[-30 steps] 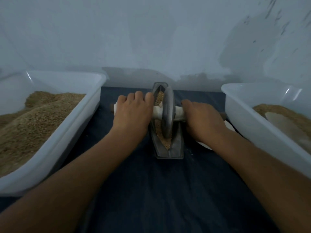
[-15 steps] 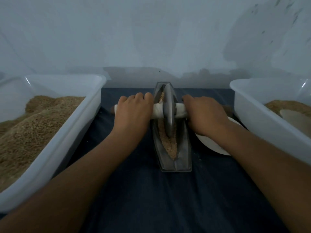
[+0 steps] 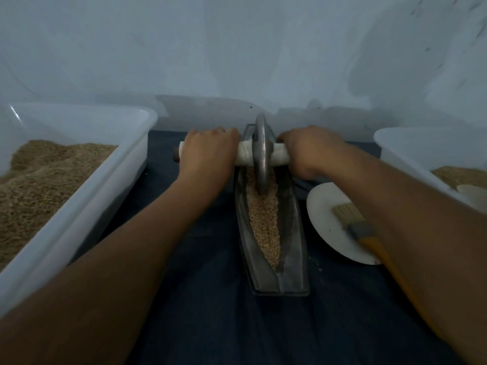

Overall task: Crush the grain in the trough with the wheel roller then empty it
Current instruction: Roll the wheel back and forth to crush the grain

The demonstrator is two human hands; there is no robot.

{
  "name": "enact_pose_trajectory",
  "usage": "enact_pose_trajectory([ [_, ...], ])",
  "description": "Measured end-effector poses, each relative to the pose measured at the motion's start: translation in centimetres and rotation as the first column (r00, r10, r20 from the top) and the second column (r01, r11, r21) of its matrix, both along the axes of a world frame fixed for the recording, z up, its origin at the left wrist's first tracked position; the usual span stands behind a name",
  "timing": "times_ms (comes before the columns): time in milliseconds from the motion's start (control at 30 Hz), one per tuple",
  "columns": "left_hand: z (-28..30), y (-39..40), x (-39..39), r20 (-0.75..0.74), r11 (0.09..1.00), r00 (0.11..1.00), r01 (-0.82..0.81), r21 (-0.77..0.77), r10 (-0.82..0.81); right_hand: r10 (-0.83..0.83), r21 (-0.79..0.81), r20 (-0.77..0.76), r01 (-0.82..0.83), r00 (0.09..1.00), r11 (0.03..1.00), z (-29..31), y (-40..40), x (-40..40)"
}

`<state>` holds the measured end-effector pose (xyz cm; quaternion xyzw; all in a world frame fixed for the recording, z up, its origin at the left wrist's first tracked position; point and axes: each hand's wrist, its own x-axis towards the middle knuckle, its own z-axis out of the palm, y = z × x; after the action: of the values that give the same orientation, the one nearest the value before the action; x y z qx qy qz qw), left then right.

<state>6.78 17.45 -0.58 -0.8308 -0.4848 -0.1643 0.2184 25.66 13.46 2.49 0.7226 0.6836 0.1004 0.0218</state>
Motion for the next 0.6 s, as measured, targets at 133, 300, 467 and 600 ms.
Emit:
enact_pose_trajectory([
  [133, 0.0, -1.6, -0.4, 0.011, 1.000, 1.000, 0.003, 0.017, -0.003, 0.018, 0.092, -0.013, -0.017, 1.000, 0.996, -0.5, -2.1, -0.3],
  [300, 0.3, -4.9, -1.0, 0.013, 1.000, 1.000, 0.013, 0.013, -0.013, 0.027, 0.143, -0.076, -0.016, 0.997, 0.990, -1.7, -5.9, -1.1],
  [467, 0.3, -8.6, -2.2, -0.007, 1.000, 1.000, 0.013, 0.006, -0.013, 0.112, 0.240, -0.063, -0.094, 0.992, 0.966, -2.3, -9.9, -2.1],
  [600, 0.7, -10.3, -2.8, -0.013, 0.999, 1.000, 0.005, -0.044, -0.005, 0.130, 0.249, -0.009, -0.124, 0.991, 0.960, -1.8, -11.8, -2.7],
])
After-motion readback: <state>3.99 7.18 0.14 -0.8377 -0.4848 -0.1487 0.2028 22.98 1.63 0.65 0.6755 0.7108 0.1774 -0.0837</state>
